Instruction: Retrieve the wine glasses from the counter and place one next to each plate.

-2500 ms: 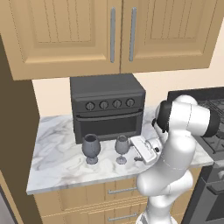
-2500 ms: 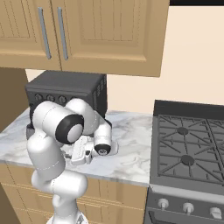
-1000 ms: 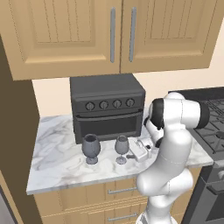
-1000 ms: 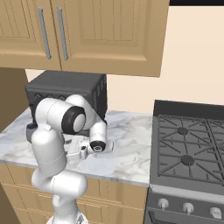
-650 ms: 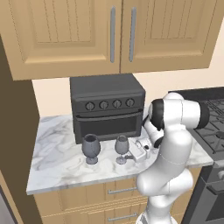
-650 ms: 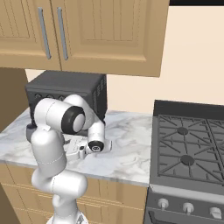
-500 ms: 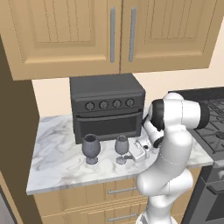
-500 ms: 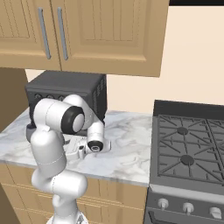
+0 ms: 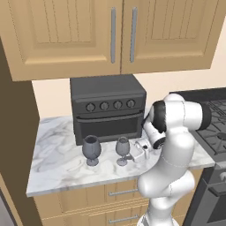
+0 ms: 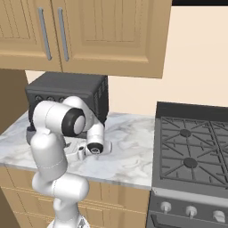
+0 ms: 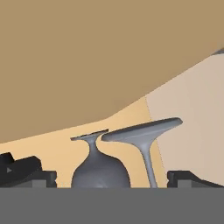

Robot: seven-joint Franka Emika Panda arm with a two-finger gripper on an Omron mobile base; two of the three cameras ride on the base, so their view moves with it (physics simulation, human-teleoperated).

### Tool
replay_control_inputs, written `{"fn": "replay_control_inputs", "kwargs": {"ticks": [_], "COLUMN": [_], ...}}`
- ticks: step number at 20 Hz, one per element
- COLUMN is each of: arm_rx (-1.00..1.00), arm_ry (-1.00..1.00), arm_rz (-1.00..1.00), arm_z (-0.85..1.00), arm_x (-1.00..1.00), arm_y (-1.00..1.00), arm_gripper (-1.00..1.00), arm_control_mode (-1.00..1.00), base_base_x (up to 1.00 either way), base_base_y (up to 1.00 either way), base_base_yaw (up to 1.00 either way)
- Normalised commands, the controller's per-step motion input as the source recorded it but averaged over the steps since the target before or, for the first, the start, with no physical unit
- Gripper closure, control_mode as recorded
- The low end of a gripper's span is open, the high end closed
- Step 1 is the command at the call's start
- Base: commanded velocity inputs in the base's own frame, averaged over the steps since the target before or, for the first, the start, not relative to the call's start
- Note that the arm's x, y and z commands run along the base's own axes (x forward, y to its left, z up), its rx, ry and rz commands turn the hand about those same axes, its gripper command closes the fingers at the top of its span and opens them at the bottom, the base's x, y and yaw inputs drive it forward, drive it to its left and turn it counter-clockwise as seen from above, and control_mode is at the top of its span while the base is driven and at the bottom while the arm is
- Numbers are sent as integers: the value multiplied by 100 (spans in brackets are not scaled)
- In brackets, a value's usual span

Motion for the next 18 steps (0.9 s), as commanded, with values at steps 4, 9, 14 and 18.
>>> {"fn": "replay_control_inputs", "kwargs": {"ticks": [4, 9, 14, 18], "arm_rx": [-6, -7, -6, 0], "arm_ry": [9, 2, 0, -2], "arm_rz": [0, 0, 0, 0], "arm_z": [-28, -27, -15, 0], "arm_x": [0, -1, -17, -14], "arm_y": [26, 25, 24, 3], "arm_gripper": [-100, -100, -100, 100], "arm_control_mode": [-100, -100, -100, -100], "base_base_x": [0, 0, 0, 0], "base_base_y": [0, 0, 0, 0], "base_base_yaw": [0, 0, 0, 0]}}
